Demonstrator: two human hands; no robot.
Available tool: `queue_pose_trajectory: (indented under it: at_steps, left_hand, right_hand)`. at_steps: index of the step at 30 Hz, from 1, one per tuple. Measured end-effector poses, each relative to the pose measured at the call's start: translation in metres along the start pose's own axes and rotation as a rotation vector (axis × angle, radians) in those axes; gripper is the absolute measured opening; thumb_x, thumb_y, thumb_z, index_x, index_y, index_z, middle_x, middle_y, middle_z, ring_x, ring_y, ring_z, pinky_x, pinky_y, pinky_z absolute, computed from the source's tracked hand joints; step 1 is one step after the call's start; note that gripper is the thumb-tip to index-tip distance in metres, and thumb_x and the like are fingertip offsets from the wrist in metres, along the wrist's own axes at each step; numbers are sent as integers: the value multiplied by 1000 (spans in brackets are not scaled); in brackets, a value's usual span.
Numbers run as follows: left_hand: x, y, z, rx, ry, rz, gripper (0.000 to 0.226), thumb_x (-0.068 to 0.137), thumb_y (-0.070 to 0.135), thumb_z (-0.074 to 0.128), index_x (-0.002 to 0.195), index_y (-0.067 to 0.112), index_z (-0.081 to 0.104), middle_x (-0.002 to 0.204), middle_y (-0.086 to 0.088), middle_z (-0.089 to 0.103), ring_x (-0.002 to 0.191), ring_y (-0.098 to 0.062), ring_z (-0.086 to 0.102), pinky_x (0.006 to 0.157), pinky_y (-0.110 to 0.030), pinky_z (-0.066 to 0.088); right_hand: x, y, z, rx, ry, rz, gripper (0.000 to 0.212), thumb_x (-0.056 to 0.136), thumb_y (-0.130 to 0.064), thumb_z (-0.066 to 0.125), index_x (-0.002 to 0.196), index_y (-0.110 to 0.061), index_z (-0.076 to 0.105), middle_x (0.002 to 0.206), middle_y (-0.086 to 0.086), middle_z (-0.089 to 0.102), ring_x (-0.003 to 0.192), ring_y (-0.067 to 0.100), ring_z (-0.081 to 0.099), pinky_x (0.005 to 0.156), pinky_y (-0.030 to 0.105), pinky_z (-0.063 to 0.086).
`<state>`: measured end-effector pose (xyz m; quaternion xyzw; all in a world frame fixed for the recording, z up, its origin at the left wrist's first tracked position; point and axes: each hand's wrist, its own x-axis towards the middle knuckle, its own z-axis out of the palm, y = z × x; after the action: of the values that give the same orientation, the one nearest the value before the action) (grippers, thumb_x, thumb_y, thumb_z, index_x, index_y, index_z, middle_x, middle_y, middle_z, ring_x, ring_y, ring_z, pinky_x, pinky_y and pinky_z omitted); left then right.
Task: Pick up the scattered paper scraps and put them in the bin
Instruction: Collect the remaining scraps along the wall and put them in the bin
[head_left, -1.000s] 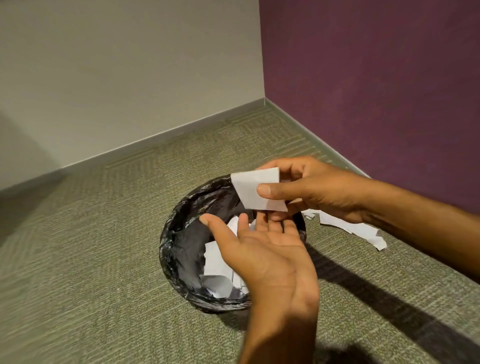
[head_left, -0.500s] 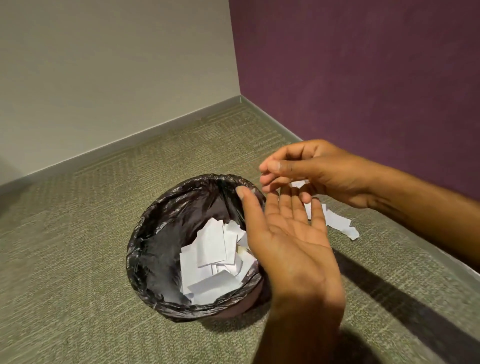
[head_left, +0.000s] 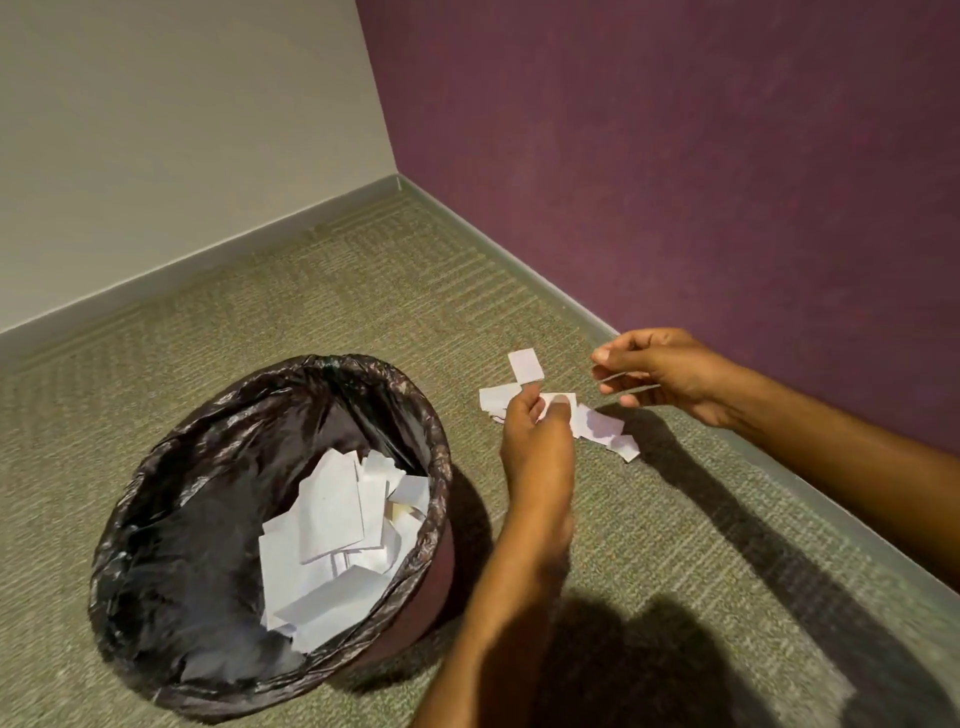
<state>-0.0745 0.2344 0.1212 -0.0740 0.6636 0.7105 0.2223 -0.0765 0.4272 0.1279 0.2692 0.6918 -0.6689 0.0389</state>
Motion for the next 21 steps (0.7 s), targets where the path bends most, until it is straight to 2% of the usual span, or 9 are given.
queue_pose_trajectory:
  at_steps: [2,4,7,9,11,13,15,17,21]
  left_hand:
    - [15,-23,3,119,20,34,47,105,21,61,152,25,54,149,1,63,128,-20,63,104,-33,50]
    - [27,-41,5,246,24,46,52,105,14,57,155,25,51,143,9,60,122,-13,60,101,-27,46]
    - [44,-66,8,429,5,71,58,99,3,52,152,27,55,140,-1,66,121,-22,66,96,-32,53]
    - [55,-79,10,540,-8,76,62,97,-2,51,152,26,56,142,-3,66,125,-22,65,95,-27,49]
    - [65,-88,11,625,-11,68,63,97,-3,52,154,23,55,146,-3,64,130,-22,63,98,-25,45]
    - [74,-96,11,671,-13,62,64,95,-3,54,155,21,55,148,-4,63,133,-23,62,102,-28,45]
    - [79,-104,12,701,-12,74,66,93,-4,56,154,21,55,149,-3,63,134,-22,61,106,-32,48]
    - [85,-112,13,724,2,106,66,92,-4,57,153,21,56,148,-2,64,134,-21,61,107,-34,50]
    - [96,-119,20,776,70,226,56,94,2,58,147,21,61,137,-1,66,129,-23,61,99,-37,54]
  right_hand:
    - [9,21,-9,-53,23,36,31,94,-17,81,121,-3,73,111,14,81,95,25,77,70,31,59]
    - [22,42,-18,-124,47,41,26,93,-12,83,115,-2,75,98,11,81,82,21,75,64,30,58]
    - [39,71,-27,-247,104,19,13,89,-7,86,100,-5,78,80,8,76,70,24,64,58,32,54]
    - [48,88,-30,-340,131,0,13,86,-8,89,93,-10,78,73,1,75,66,19,64,59,33,56]
    - [55,101,-31,-446,113,-28,16,83,-11,92,91,-14,78,78,1,76,68,17,67,64,39,59]
    - [63,113,-29,-569,86,-68,21,78,-17,95,89,-19,78,86,0,77,79,21,72,74,46,61]
    - [69,123,-25,-687,78,-108,26,75,-20,96,90,-21,76,91,-3,76,88,23,73,78,45,60]
    - [74,130,-21,-798,71,-135,33,73,-22,98,94,-23,73,93,-4,73,84,20,70,73,40,56]
    - [79,142,-19,-975,58,-206,39,71,-25,98,98,-25,69,91,-5,64,80,18,60,62,34,43]
